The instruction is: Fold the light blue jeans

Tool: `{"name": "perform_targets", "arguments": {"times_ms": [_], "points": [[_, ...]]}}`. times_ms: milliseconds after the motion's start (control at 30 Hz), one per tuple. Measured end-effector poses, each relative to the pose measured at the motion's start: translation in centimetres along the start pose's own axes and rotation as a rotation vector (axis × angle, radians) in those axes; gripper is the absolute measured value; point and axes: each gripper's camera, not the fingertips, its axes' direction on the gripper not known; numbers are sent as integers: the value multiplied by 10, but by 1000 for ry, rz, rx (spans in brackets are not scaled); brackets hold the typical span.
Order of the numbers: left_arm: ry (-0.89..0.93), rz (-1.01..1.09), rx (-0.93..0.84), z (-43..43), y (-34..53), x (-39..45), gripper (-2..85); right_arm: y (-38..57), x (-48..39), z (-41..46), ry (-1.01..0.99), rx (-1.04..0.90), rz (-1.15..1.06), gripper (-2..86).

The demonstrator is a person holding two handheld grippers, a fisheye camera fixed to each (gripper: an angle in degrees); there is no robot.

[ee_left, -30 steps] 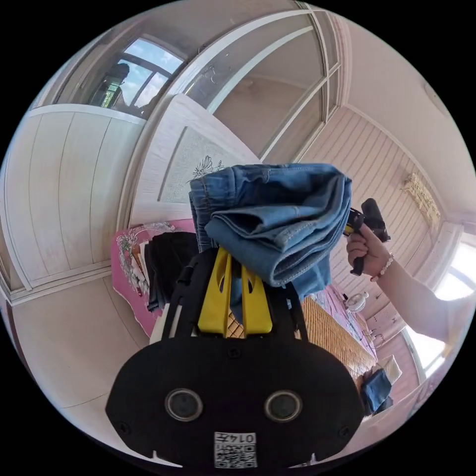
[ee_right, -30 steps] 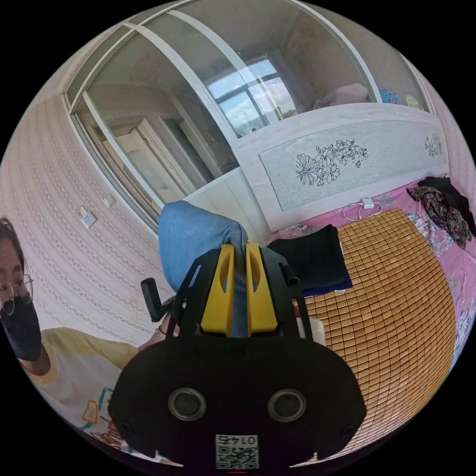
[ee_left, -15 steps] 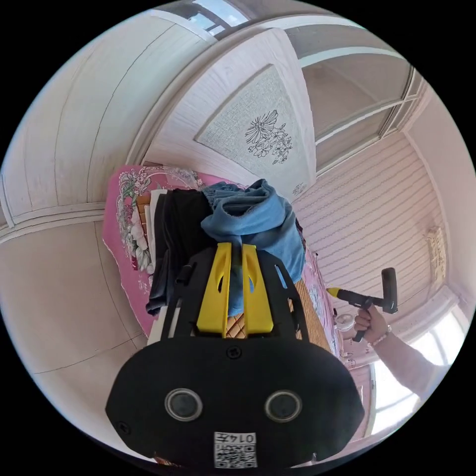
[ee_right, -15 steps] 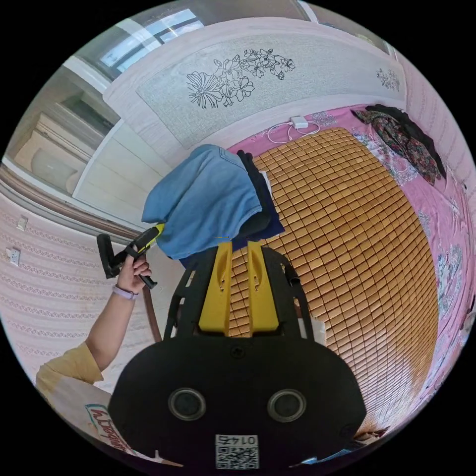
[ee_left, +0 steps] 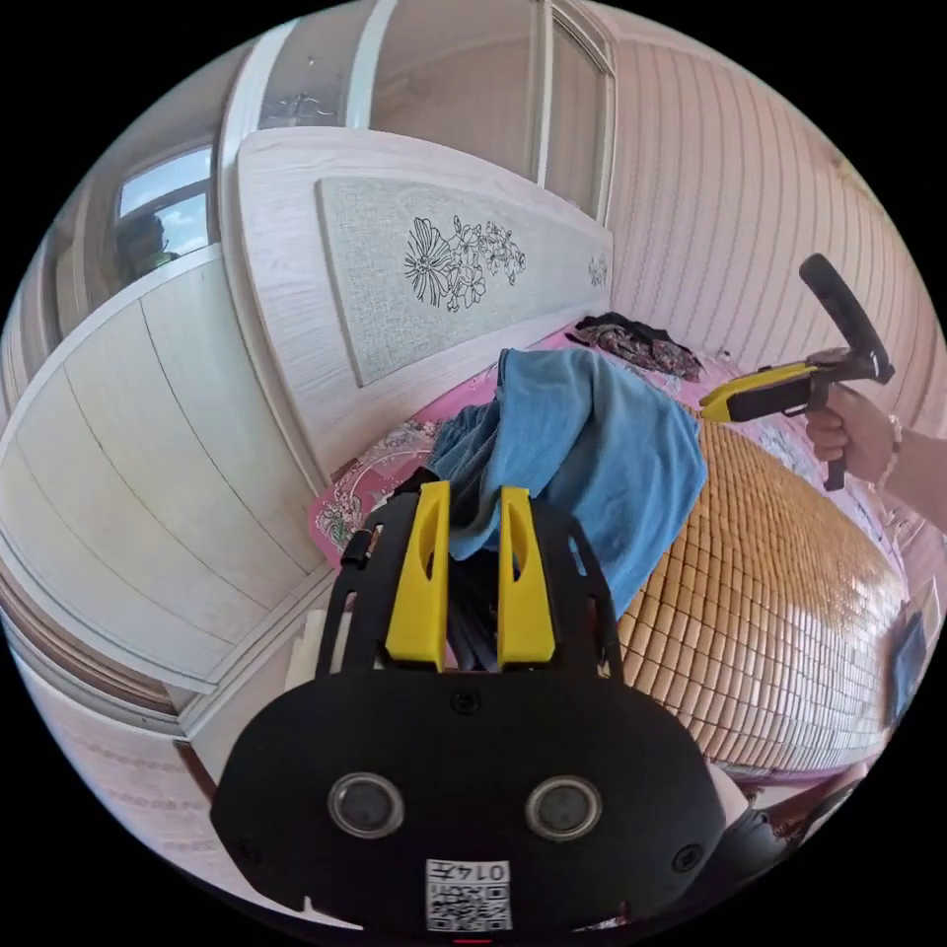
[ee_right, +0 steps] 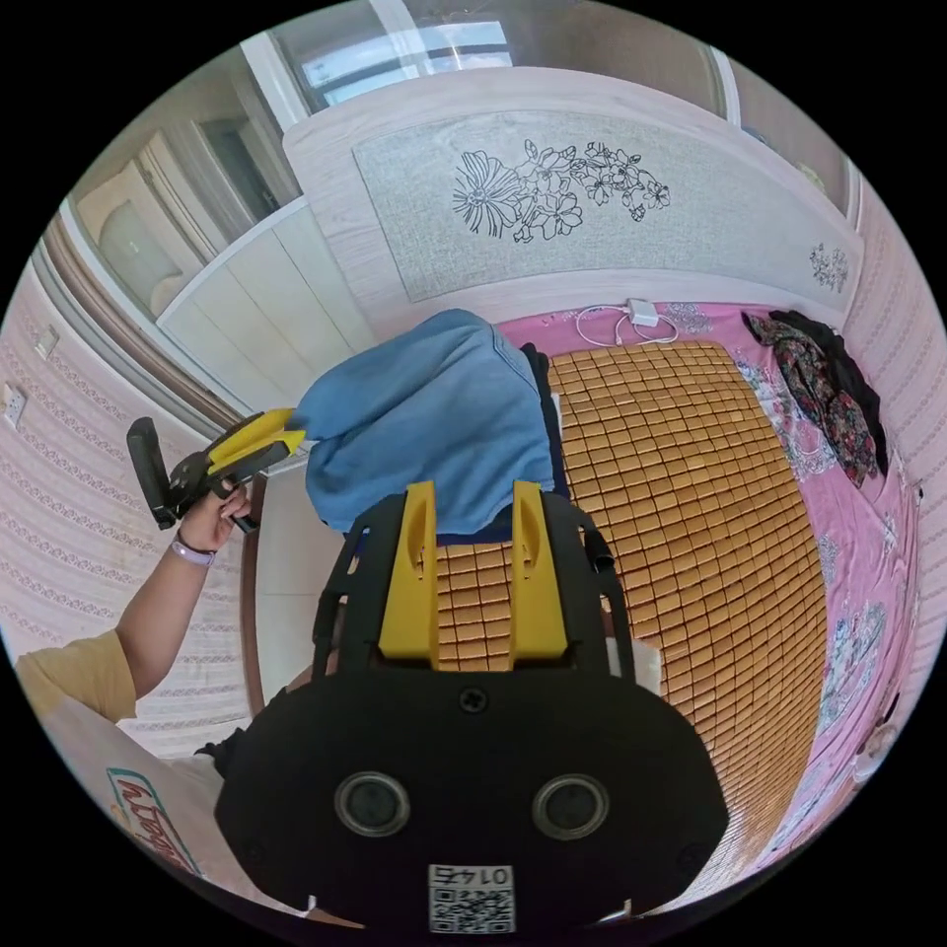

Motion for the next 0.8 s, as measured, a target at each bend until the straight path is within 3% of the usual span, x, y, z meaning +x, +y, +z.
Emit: {"name": "perform_targets", "arguments": {"times_ms": [100,167,267,367,433,500,533,567,633,800], "points": [[38,-30,6,-1,-20,-20,19,-14,-8,33,81,-78,-56,112],[114,-187,74,-2,-28,-50,13,-15,-8,49,130,-115,-64,112],[228,-456,13,31,-28,-88,12,-6,-2,49,108,-53,-34,112],[321,-608,-67,60,-16,-99,29,8,2,41,91,-2,-50,112],[405,-700,-24,58,-3,-106,52,16,7,33,69,3,-33,111],[394,-747,21,45,10,-110,62,23,10,25,46,1,-25,110],[294,-769,76,27,18,-109,52,28,12,19,40,-10,-34,108],[217,-769,160,5,26,-105,44,30,13,16,41,-21,-36,106],[235,-701,232,-19,30,-93,29,38,17,-2,58,-19,-35,91],[285,-373,169,-43,28,-2,-7,34,11,-43,102,153,-92,41]]}}
